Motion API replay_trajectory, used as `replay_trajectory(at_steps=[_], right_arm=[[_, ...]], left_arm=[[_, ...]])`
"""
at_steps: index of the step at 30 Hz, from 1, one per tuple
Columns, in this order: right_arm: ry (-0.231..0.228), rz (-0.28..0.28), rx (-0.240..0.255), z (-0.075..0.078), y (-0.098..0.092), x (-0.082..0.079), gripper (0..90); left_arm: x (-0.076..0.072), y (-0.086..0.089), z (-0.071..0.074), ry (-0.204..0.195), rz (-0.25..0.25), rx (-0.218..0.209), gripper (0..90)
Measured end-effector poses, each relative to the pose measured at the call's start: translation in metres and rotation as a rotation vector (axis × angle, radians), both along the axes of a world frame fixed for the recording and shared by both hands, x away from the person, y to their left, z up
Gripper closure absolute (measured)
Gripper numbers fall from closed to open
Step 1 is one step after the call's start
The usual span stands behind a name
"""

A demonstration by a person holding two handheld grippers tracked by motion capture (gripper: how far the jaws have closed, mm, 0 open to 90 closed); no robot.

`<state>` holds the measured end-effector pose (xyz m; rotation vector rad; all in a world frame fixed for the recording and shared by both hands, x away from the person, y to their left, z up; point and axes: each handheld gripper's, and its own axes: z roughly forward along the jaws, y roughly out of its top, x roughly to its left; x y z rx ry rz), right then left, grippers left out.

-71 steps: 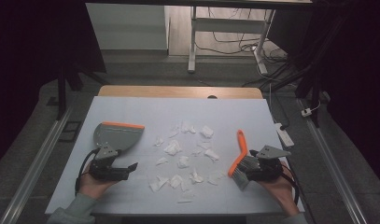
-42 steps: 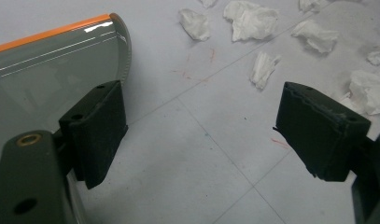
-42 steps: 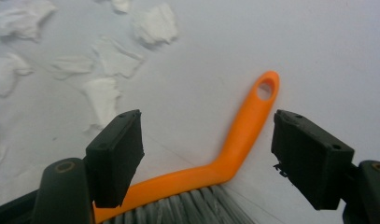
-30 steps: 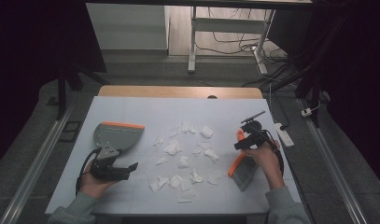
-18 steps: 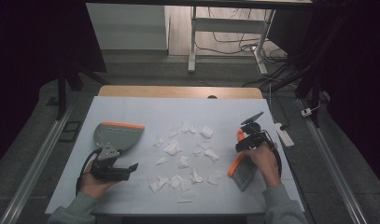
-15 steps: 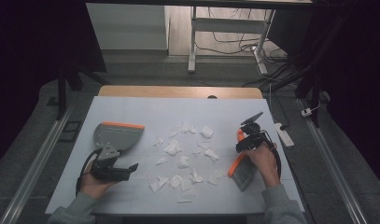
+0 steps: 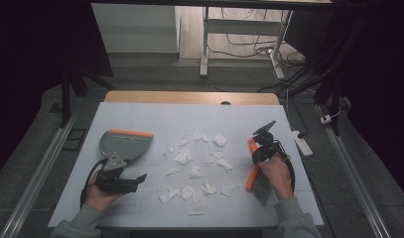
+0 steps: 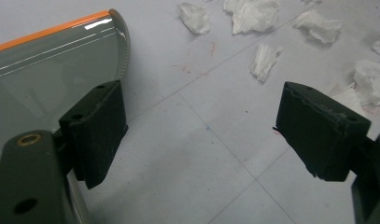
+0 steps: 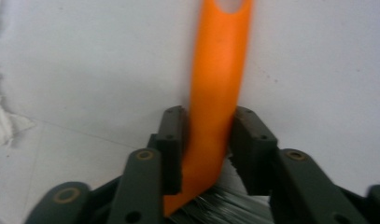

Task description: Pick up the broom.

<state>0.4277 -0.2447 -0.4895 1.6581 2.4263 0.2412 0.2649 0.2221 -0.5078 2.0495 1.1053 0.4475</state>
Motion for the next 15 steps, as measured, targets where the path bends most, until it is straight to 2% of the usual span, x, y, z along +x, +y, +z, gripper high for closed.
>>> replay_trajectory(at_steps=[6,11,15], right_arm=[[-0.012,0.023,0.015,-0.0002,-0.0031,-0.0017,70.1],[-0.026,0.120,-0.056,0.0011,0.0040,-0.0044,70.6],[-0.010,0.156,-0.026,0.0025,-0.0018,-0.0046,70.6]], left_arm=[[-0.0005,0.0000,0.0000,0.000,0.001,0.000,16.8],[-0.0003,0.0015,0.0002,-0.007,0.010,-0.004,17.0],[0.0000,0.0021,0.0000,-0.008,0.013,-0.007,17.1]])
